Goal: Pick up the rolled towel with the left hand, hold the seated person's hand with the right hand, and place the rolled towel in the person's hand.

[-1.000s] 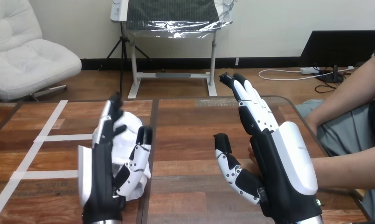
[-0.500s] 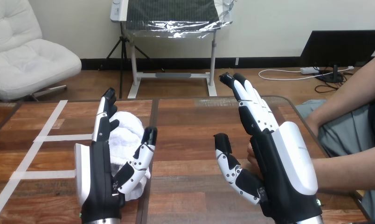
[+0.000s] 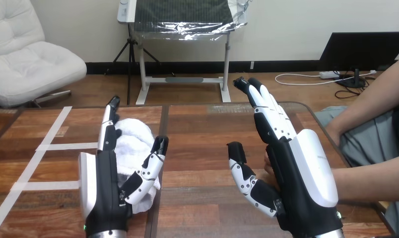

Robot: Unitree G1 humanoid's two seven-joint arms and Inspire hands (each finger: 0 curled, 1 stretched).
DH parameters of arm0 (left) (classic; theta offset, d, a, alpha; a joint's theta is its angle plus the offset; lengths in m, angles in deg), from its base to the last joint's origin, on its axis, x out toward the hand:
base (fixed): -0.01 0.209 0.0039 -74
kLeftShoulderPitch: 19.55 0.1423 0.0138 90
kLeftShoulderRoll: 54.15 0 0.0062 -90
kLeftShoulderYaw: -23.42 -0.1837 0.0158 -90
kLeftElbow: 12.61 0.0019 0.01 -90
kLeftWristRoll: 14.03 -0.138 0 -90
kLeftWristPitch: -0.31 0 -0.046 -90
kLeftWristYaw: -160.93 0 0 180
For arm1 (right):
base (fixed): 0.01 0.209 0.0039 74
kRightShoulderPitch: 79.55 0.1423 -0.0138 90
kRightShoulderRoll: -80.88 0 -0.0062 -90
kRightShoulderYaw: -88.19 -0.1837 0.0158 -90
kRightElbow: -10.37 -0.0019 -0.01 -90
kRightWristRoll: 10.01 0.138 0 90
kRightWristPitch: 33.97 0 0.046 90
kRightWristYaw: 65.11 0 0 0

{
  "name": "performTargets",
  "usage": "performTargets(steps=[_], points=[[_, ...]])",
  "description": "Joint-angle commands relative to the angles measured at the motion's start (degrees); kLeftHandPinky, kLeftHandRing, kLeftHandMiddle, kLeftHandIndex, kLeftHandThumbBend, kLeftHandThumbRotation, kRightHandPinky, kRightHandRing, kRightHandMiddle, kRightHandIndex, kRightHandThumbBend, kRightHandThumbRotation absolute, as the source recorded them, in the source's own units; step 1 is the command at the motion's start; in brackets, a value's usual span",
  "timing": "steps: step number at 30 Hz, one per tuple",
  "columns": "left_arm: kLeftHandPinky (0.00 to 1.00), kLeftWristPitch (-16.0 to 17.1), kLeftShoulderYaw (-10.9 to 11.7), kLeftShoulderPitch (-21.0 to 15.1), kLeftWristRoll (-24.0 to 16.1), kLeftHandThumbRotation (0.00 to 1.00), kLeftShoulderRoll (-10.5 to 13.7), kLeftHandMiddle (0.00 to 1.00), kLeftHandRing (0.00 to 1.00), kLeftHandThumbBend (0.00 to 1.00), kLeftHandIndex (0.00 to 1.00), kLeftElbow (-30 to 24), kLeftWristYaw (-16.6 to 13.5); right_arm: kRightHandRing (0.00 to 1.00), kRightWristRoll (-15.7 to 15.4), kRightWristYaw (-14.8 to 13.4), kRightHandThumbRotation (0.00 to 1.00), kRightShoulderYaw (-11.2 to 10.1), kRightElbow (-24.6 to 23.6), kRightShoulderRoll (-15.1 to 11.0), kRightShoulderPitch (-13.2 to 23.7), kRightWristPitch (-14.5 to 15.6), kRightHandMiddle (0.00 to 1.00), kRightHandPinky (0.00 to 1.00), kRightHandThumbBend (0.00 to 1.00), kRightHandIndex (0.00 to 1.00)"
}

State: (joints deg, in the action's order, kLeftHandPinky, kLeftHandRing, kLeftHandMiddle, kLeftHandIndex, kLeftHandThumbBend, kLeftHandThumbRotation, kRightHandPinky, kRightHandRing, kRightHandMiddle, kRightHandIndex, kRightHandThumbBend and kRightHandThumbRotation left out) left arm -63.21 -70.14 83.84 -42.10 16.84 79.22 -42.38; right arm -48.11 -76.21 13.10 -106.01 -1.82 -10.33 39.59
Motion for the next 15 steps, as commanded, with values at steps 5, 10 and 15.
performTargets(steps=[5, 10, 15], points=[[0.90, -10.17, 1.08, -4.59, -7.13, 0.65, 1.10, 0.98, 0.95, 0.75, 0.99, -5.40, -1.13, 1.00, -0.01, -0.59, 0.00, -0.59, -1.19, 1.42, 2.30, 0.38, 1.00, 1.00, 0.07, 0.97], [0.87, -15.49, 1.16, -6.82, -10.50, 0.65, 1.95, 0.97, 0.94, 0.78, 0.99, -6.09, -1.73, 1.00, -0.25, -0.43, 0.00, -0.55, -1.17, 1.22, 2.30, 0.53, 1.00, 1.00, 0.07, 0.97], [0.82, -21.91, 1.20, -10.26, -15.34, 0.64, 3.12, 0.95, 0.91, 0.81, 0.97, -5.39, -3.16, 1.00, 0.00, 0.04, 0.00, -0.45, -1.29, 1.12, 2.10, 0.84, 1.00, 1.00, 0.08, 0.97]])
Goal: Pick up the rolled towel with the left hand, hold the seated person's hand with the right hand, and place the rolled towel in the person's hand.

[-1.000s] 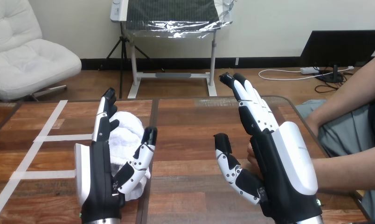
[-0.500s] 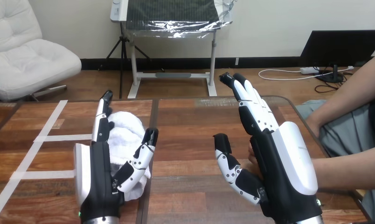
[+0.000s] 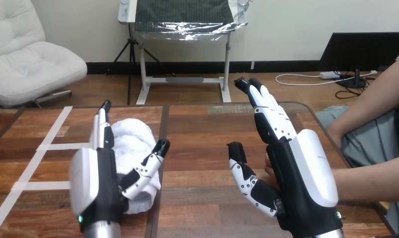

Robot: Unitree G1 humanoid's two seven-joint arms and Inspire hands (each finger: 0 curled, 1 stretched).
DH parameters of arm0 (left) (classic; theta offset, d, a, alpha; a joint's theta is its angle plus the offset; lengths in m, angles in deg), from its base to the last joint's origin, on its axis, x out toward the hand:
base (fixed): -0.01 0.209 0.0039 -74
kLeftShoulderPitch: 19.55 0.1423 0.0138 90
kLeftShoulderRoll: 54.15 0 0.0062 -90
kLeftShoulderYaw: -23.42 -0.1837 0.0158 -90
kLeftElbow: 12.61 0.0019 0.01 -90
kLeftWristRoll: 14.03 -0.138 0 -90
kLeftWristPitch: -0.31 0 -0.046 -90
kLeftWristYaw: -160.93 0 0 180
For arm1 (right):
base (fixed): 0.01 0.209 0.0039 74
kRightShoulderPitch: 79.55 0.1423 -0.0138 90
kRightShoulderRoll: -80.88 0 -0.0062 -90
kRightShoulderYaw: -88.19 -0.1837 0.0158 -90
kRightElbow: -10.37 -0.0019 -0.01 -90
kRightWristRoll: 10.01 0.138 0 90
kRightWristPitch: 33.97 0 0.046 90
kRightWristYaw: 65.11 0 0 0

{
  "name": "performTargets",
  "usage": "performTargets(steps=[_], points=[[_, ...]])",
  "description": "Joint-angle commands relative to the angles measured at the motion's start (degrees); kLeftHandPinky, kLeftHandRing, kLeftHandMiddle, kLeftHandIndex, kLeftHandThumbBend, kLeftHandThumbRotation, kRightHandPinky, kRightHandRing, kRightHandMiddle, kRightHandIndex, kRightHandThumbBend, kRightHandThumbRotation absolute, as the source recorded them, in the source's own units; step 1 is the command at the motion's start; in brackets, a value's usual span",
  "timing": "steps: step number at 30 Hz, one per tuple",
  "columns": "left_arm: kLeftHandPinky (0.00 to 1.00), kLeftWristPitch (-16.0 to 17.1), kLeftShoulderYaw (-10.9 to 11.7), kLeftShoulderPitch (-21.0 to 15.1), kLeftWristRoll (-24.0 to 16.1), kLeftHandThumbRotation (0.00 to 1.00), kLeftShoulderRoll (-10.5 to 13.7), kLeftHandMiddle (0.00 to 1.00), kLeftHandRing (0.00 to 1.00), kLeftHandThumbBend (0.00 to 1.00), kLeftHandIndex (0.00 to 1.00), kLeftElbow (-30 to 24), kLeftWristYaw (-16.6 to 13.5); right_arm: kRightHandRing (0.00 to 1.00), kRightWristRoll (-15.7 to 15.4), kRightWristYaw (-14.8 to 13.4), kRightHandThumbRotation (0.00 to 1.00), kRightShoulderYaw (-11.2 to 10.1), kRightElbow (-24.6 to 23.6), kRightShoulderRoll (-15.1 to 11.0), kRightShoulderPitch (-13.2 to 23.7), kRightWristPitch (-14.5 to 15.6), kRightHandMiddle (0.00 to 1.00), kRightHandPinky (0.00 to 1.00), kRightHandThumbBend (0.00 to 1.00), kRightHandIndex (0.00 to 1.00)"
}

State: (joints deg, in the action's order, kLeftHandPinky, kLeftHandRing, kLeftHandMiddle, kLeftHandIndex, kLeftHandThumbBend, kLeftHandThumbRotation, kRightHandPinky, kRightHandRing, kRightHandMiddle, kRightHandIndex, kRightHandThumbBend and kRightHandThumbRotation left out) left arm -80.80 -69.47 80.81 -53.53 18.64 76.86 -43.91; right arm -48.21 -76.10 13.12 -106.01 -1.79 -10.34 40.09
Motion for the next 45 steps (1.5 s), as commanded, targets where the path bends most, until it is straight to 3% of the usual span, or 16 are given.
performTargets(steps=[1, 8, 13, 23, 37, 45], points=[[0.81, -5.17, 0.45, -7.64, -4.34, 0.64, 1.49, 0.95, 0.91, 0.82, 0.96, -2.93, -1.71, 1.00, 0.08, -0.12, 0.00, -0.46, -1.24, 1.11, 2.12, 0.33, 1.00, 1.00, 0.08, 0.97], [0.78, -13.80, -0.23, -12.30, -9.82, 0.64, 3.09, 0.94, 0.89, 0.84, 0.94, -1.20, -1.77, 1.00, 0.07, 0.27, 0.00, -0.44, -1.59, 0.97, 1.87, 0.76, 1.00, 1.00, 0.09, 0.97], [0.79, -18.21, -0.91, -15.06, -12.40, 0.64, 4.35, 0.93, 0.88, 0.85, 0.94, 0.44, -1.51, 1.00, -0.26, 0.32, 0.00, -0.57, -1.69, 0.81, 1.85, 0.88, 1.00, 1.00, 0.10, 0.97], [0.83, -26.88, -2.60, -20.26, -15.69, 0.68, 6.15, 0.93, 0.89, 0.87, 0.95, 3.51, 1.88, 1.00, -0.27, 0.75, 0.00, -0.72, -2.11, 0.69, 1.59, 1.55, 1.00, 1.00, 0.12, 0.97], [0.82, -33.50, -5.40, -26.40, -16.29, 0.70, 8.36, 0.93, 0.88, 0.88, 0.95, 10.50, 4.14, 1.00, 0.28, 1.19, 0.00, -1.08, -2.30, 0.31, 1.69, 1.51, 1.00, 1.00, 0.15, 0.97], [0.84, -33.76, -5.95, -29.10, -13.47, 0.73, 9.05, 0.94, 0.90, 0.87, 0.96, 15.28, 4.94, 1.00, 0.36, 1.85, 0.00, -1.26, -2.82, 0.28, 1.46, 2.16, 1.00, 1.00, 0.16, 0.97]])
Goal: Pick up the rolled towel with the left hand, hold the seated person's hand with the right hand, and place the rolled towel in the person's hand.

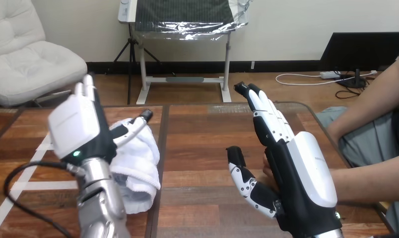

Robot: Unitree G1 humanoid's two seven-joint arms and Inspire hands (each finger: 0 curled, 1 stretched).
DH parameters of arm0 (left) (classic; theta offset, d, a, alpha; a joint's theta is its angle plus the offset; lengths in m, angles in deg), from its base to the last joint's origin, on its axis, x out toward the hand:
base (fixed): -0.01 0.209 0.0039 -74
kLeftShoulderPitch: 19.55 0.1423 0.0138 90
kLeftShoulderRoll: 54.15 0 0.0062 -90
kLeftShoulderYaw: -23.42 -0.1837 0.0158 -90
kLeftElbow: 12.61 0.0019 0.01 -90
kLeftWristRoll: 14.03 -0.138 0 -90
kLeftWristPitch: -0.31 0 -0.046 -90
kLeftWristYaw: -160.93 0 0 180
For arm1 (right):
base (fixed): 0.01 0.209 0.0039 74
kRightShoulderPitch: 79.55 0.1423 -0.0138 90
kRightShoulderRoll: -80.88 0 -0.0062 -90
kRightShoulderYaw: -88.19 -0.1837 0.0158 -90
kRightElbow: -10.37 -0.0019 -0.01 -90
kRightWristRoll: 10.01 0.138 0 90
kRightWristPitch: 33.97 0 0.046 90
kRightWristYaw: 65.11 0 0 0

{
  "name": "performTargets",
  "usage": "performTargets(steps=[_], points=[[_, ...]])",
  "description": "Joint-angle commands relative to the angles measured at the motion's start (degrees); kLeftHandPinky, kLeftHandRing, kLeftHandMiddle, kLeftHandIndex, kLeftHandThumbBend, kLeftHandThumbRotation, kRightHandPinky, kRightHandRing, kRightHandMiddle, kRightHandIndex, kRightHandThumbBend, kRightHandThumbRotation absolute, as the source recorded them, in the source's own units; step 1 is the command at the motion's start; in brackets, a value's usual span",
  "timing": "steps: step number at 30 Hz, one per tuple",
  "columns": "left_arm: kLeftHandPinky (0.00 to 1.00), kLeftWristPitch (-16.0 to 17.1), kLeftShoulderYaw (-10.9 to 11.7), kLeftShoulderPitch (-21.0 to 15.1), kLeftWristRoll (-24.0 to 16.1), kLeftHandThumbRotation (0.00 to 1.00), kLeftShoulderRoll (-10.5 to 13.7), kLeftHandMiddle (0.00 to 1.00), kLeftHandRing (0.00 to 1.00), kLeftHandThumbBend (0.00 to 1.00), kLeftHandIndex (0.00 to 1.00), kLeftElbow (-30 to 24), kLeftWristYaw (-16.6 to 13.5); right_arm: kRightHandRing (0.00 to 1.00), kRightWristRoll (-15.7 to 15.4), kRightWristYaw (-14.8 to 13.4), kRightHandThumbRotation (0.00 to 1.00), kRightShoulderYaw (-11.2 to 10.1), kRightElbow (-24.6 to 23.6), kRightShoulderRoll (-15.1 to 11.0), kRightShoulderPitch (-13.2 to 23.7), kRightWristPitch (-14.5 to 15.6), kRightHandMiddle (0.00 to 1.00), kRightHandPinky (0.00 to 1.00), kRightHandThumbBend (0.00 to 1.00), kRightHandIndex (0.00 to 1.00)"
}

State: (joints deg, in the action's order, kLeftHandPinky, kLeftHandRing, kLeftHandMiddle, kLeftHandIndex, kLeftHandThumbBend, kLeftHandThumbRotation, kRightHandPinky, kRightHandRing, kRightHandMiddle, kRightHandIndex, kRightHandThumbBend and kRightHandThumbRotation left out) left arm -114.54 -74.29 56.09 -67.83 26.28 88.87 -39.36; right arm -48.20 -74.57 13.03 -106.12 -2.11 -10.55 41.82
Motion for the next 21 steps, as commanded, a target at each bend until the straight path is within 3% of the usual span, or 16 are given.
performTargets(steps=[1, 7, 21], points=[[0.84, -0.03, -1.22, -4.58, 1.05, 0.73, 1.48, 0.94, 0.90, 0.87, 0.96, 3.63, 0.41, 1.00, 0.40, 0.41, 0.00, -1.15, -2.77, 0.63, 1.64, 0.54, 1.00, 1.00, 0.16, 0.97], [0.85, -0.15, -2.03, -5.99, 2.31, 0.75, 1.81, 0.95, 0.91, 0.87, 0.96, 6.92, 0.18, 1.00, 0.17, 1.15, 0.00, -1.22, -3.54, 0.55, 1.40, 1.35, 1.00, 1.00, 0.17, 0.96], [0.88, -2.91, -4.21, -8.04, 3.86, 0.84, 2.23, 0.97, 0.93, 0.91, 0.98, 11.17, 3.90, 1.00, -0.44, 3.28, 0.00, -1.29, -5.14, -0.07, 1.07, 3.23, 1.00, 1.00, 0.19, 0.96]])
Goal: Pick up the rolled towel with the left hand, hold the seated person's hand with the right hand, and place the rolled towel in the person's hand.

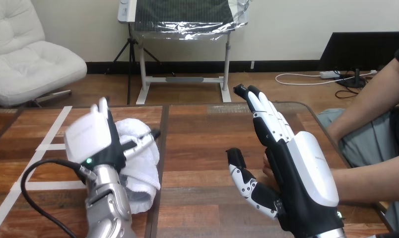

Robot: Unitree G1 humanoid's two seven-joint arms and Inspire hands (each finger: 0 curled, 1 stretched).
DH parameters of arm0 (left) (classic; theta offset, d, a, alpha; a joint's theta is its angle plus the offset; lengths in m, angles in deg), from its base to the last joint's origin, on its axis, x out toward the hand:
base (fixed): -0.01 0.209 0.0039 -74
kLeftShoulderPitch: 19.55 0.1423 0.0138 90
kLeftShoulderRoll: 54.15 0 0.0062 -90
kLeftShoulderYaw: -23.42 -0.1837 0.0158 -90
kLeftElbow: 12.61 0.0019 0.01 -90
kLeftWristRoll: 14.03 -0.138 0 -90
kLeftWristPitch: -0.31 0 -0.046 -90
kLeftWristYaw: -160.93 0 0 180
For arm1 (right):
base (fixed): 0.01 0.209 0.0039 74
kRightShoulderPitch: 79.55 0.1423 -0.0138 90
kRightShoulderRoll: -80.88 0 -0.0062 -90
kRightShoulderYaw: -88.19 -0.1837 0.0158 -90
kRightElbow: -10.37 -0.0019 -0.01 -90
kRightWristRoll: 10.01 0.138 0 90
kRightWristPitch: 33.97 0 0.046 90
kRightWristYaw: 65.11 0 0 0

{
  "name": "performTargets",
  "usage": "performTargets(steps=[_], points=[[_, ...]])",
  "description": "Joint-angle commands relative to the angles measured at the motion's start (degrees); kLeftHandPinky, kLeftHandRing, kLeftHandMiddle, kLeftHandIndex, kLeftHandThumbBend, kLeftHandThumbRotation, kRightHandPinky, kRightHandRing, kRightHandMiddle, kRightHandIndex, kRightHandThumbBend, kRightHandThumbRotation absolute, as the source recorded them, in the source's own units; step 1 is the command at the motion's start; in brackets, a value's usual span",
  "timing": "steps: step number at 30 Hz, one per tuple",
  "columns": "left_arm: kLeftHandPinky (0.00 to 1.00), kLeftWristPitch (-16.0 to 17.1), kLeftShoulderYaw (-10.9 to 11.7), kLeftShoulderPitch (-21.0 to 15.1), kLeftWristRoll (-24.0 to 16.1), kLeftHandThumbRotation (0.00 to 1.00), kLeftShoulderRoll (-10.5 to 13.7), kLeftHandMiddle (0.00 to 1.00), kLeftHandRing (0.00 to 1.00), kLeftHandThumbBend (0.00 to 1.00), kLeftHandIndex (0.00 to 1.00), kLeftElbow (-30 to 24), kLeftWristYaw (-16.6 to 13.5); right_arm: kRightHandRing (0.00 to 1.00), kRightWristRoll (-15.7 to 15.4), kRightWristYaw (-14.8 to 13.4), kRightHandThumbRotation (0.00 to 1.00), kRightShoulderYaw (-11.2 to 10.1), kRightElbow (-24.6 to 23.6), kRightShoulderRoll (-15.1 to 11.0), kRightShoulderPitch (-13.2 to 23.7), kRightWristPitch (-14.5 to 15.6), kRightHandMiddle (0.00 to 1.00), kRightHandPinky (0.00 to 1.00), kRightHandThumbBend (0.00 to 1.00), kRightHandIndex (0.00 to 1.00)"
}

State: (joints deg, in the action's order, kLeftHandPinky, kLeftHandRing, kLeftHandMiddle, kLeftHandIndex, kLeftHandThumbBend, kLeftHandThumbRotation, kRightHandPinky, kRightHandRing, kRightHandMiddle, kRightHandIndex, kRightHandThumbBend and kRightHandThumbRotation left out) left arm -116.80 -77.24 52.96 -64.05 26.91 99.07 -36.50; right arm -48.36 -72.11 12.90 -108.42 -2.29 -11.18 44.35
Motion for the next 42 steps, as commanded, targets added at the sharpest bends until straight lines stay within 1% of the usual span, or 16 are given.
performTargets(steps=[1, 6, 10, 20, 25, 32, 38, 42], points=[[0.89, -0.78, -1.41, -4.95, 0.19, 0.84, 1.68, 0.97, 0.93, 0.91, 0.99, 1.05, 1.22, 1.00, -0.31, 0.97, 0.00, -1.16, -2.94, 0.10, 1.68, 0.84, 1.00, 1.00, 0.19, 0.96], [0.90, -2.22, -2.19, -5.32, 0.33, 0.88, 1.83, 0.97, 0.93, 0.93, 0.99, 1.69, 3.15, 1.00, -0.42, 1.83, 0.00, -1.20, -3.21, -0.29, 1.78, 1.13, 1.00, 1.00, 0.20, 0.96], [0.90, -3.03, -2.60, -5.49, 0.54, 0.90, 1.89, 0.97, 0.93, 0.94, 0.99, 1.98, 4.08, 1.00, -0.75, 2.49, 0.00, -1.24, -3.58, -0.29, 1.73, 1.67, 1.00, 1.00, 0.20, 0.96], [0.88, -5.49, -4.57, -5.85, 0.11, 0.95, 2.59, 0.96, 0.91, 0.98, 0.99, 2.98, 6.89, 1.00, -1.26, 4.10, 0.00, -1.28, -4.42, -0.28, 1.70, 2.87, 1.00, 1.00, 0.23, 0.95], [0.85, -6.56, -5.25, -6.04, 0.00, 0.95, 2.73, 0.95, 0.90, 0.98, 0.98, 3.78, 7.65, 1.00, -1.46, 4.56, 0.00, -1.38, -4.67, -0.21, 1.67, 3.18, 1.00, 1.00, 0.25, 0.94], [0.83, -9.95, -7.29, -7.04, -1.05, 0.98, 3.07, 0.94, 0.89, 1.00, 0.98, 5.65, 9.89, 1.00, -1.39, 4.91, 0.00, -1.60, -4.91, -0.20, 1.66, 3.32, 1.00, 1.00, 0.26, 0.93], [0.81, -11.86, -8.66, -7.97, -1.18, 0.98, 3.33, 0.94, 0.88, 1.00, 0.98, 7.57, 10.95, 1.00, -1.49, 5.02, 0.00, -1.63, -4.99, -0.13, 1.83, 3.57, 1.00, 1.00, 0.26, 0.93], [0.76, -13.25, -9.79, -8.68, -1.43, 0.98, 3.52, 0.92, 0.85, 1.00, 0.97, 9.10, 11.84, 1.00, -1.24, 5.16, 0.00, -1.74, -5.02, -0.03, 1.85, 3.57, 1.00, 1.00, 0.27, 0.92]])
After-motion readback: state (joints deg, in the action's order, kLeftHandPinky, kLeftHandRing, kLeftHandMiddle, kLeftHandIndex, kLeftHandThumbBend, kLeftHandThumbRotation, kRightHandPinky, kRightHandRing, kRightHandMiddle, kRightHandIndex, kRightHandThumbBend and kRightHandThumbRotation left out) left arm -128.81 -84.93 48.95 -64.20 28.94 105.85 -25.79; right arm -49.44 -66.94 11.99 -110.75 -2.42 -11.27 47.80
